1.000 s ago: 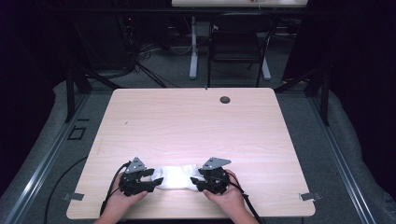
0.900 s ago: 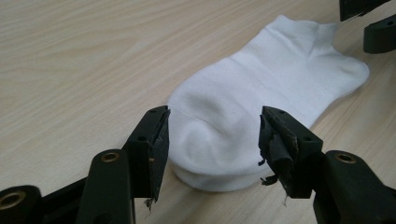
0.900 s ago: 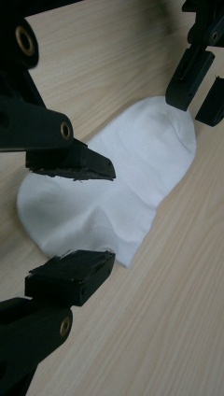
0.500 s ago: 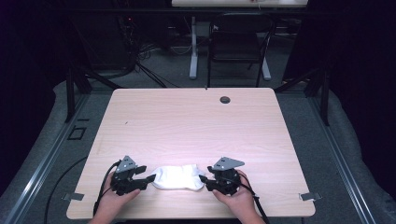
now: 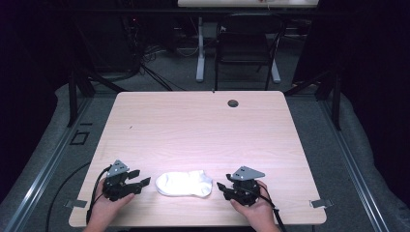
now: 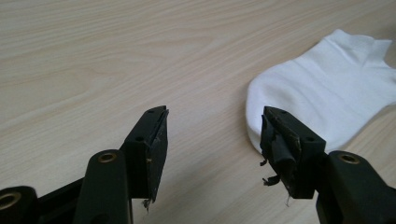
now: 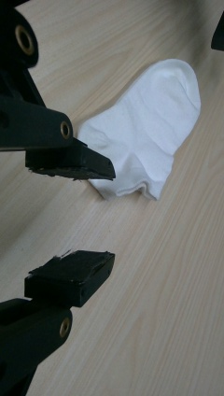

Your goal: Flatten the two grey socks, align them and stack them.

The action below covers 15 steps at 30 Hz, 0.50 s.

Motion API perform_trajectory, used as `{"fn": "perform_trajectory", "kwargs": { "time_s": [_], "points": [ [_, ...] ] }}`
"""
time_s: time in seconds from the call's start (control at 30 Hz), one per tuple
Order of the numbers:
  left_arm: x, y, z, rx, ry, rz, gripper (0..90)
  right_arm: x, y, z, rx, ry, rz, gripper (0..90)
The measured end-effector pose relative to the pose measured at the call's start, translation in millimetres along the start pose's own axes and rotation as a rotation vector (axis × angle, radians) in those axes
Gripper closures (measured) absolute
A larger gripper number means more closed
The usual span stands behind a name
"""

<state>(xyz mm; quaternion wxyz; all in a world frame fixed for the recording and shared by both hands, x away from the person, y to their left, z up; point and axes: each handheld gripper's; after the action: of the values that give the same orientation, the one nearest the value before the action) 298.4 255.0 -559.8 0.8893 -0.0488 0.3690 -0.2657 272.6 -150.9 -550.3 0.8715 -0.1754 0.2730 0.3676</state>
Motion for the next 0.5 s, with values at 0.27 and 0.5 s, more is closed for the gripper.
{"fn": "perform_trajectory", "kwargs": {
  "time_s": [0.27,0.5],
  "points": [
    [6.3,7.4,-2.1,-0.018,0.013,0.018,41.7,10.5,0.1,-6.5,0.006,0.013,-0.009,52.2],
    [12.1,6.6,-2.9,-0.026,0.015,0.01,41.2,15.7,-2.6,-9.7,0.013,0.024,-0.014,50.8]
  ]
}}
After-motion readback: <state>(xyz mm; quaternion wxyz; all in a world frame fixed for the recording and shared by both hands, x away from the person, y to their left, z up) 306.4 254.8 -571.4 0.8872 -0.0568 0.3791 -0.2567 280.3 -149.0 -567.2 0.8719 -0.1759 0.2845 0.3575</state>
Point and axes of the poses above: each handheld gripper's, and its own axes: x roughly forward along the jaws, z roughly out of its top, y roughly to its left, and after that the axes turned 12 degrees about -x, right-handed
